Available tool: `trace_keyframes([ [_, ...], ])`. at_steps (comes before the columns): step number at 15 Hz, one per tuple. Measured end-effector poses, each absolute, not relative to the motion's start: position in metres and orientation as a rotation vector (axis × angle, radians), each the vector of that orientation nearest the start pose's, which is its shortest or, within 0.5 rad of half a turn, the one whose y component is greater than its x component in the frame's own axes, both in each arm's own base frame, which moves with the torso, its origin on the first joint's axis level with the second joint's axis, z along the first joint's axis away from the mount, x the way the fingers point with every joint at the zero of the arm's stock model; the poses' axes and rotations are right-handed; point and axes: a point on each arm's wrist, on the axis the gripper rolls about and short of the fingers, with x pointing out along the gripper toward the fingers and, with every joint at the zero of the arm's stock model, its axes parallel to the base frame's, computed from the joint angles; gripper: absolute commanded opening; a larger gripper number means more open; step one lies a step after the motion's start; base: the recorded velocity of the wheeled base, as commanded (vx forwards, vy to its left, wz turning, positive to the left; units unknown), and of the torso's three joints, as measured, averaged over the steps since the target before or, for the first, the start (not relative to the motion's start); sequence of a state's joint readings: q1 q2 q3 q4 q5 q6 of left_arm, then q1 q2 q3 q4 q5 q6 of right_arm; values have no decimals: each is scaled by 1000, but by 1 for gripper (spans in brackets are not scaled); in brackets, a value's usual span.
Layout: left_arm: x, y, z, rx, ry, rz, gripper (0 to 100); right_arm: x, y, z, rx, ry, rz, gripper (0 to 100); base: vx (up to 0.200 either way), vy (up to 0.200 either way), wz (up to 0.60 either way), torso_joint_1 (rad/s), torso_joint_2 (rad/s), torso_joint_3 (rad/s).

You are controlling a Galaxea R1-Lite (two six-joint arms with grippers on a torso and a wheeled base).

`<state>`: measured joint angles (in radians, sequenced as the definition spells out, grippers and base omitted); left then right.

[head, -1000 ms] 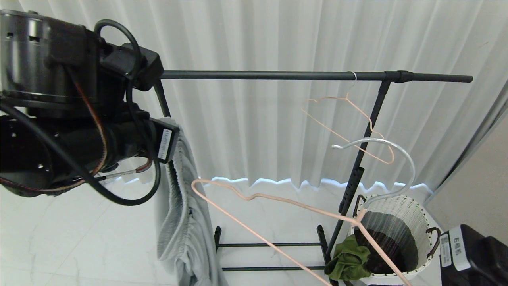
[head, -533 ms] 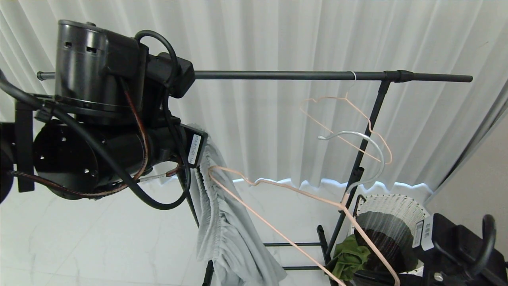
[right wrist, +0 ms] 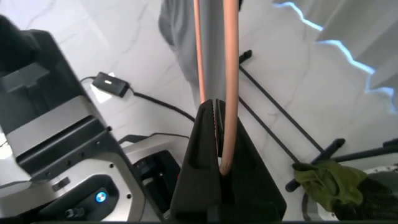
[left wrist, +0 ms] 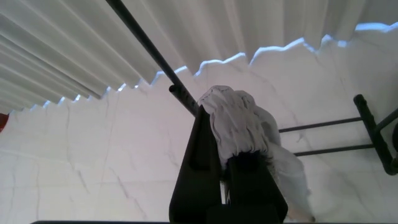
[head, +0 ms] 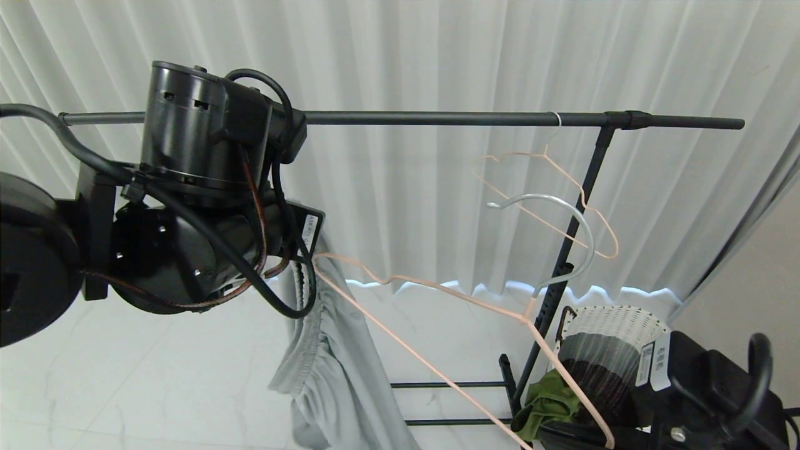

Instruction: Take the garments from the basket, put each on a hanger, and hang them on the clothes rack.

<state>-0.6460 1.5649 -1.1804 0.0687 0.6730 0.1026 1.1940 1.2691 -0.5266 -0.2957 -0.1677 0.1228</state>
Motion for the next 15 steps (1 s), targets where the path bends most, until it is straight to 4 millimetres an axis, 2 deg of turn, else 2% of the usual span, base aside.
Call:
trace_keyframes([
  [6, 227, -155, 263, 380, 355, 5, 0, 62, 172, 178, -178, 441, 1021, 0, 0, 0, 0, 0, 0, 0],
  [10, 220, -150, 265, 412, 355, -4, 0, 74, 180, 172, -160, 449, 956, 0, 0, 0, 0, 0, 0, 0],
  [15, 201, -159, 260, 436, 351, -76, 0, 92, 208, 173, -81, 390, 902, 0, 0, 0, 0, 0, 0, 0],
])
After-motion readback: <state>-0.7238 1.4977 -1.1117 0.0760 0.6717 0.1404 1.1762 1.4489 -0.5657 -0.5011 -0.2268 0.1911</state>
